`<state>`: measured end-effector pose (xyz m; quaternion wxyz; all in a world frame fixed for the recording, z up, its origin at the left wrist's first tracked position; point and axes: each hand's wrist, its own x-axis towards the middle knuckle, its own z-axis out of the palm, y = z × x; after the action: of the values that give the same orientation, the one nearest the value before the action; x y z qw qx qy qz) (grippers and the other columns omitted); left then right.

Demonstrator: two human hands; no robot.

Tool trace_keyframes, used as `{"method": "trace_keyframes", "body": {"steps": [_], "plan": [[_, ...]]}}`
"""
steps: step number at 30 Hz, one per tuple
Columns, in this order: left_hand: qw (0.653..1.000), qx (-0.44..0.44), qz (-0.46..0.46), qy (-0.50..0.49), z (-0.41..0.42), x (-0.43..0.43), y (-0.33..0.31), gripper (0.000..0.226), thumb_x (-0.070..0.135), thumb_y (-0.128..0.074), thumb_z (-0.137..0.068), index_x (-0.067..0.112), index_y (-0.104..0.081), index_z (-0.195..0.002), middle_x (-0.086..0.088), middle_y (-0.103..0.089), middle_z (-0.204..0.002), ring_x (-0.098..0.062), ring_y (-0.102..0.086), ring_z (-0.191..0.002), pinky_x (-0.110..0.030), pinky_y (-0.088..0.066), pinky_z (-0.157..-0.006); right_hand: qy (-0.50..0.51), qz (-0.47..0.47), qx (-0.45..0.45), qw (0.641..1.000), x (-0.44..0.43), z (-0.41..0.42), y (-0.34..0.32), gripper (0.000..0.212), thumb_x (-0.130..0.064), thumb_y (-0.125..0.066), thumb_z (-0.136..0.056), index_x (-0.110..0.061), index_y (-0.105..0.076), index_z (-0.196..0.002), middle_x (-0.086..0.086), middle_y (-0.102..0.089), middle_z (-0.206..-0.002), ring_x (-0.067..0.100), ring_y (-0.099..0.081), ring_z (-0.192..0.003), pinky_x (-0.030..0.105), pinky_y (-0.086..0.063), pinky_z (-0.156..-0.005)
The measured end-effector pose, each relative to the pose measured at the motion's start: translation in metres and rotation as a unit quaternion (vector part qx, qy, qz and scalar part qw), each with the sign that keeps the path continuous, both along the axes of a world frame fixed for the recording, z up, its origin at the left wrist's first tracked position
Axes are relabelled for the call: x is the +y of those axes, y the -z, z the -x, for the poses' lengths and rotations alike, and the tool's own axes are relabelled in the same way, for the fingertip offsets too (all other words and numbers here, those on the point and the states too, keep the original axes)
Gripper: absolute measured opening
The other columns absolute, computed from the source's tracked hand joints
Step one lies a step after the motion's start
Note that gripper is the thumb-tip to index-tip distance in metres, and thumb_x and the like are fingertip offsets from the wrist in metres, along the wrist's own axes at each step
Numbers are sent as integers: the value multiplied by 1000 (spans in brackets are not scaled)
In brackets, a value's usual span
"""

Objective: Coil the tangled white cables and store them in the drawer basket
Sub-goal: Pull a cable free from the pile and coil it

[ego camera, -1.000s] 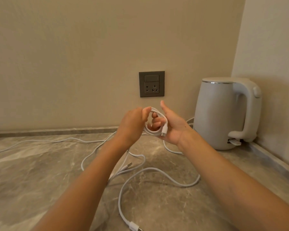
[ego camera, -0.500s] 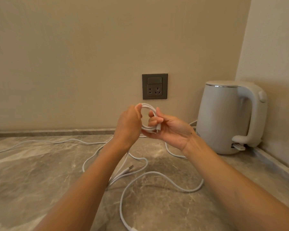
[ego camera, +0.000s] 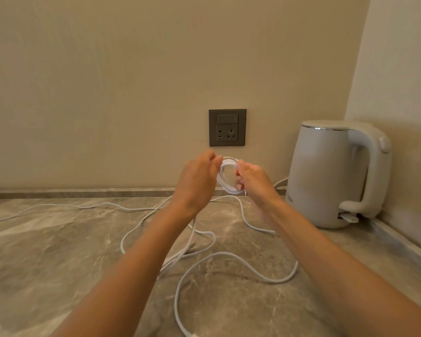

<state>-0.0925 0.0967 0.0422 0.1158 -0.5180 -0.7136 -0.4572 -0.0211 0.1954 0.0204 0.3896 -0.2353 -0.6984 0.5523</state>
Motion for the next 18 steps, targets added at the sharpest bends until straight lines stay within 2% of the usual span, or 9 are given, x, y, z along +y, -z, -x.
{"method": "trace_keyframes", "body": {"steps": [2,4,6,8,12,15,18], "plan": [[999,4,27,46,-7,3,1,26,21,-36,-100,12,-48,-79,8,-41,-60,-6,-37,-53,-23,-27,-49,25,49,42,998,3,0,-1,34,-20,-34,-102,-15,-46,-71,-2,-36,-58,10,-33,-54,24,-30,-57],[994,-15,67,83,-11,4,3,27,21,-35,-100,13,-46,-76,7,-39,-57,-6,-34,-46,-18,-27,-42,22,134,107,985,5,-1,-5,33,-17,-35,-102,-13,-48,-72,-2,-35,-55,9,-31,-52,22,-29,-55],[987,-45,109,106,-11,4,4,31,22,-34,-100,14,-43,-72,4,-39,-55,-9,-37,-38,-19,-32,-37,-9,234,180,955,10,-4,-10,33,-19,-35,-103,-12,-49,-74,-4,-35,-49,6,-31,-48,19,-29,-55],[979,-75,147,122,-9,4,6,32,22,-34,-100,16,-41,-69,0,-39,-54,-7,-38,-30,-22,-36,-33,-44,293,224,928,16,-8,-13,34,-23,-34,-103,-13,-49,-74,-8,-35,-39,3,-33,-39,18,-30,-54],[957,-138,210,144,-2,6,13,30,14,-34,-99,16,-41,-70,-1,-30,-53,-8,-30,-32,-28,-42,-36,-115,354,266,889,21,-12,-16,35,-22,-33,-103,-12,-47,-73,-6,-33,-42,4,-32,-31,19,-33,-56],[953,-145,233,132,6,6,15,30,5,-32,-95,16,-40,-69,1,-27,-52,-9,-26,-34,-26,-42,-36,-166,369,274,873,21,-14,-20,35,-19,-33,-103,-9,-46,-72,-4,-32,-54,3,-31,-31,15,-34,-43],[949,-126,262,121,11,2,15,31,6,-34,-96,14,-46,-69,-1,-31,-55,-12,-29,-41,-24,-42,-37,-205,382,247,866,22,-18,-24,35,-15,-35,-101,-6,-48,-70,-4,-29,-62,2,-30,-31,13,-33,-33]]}}
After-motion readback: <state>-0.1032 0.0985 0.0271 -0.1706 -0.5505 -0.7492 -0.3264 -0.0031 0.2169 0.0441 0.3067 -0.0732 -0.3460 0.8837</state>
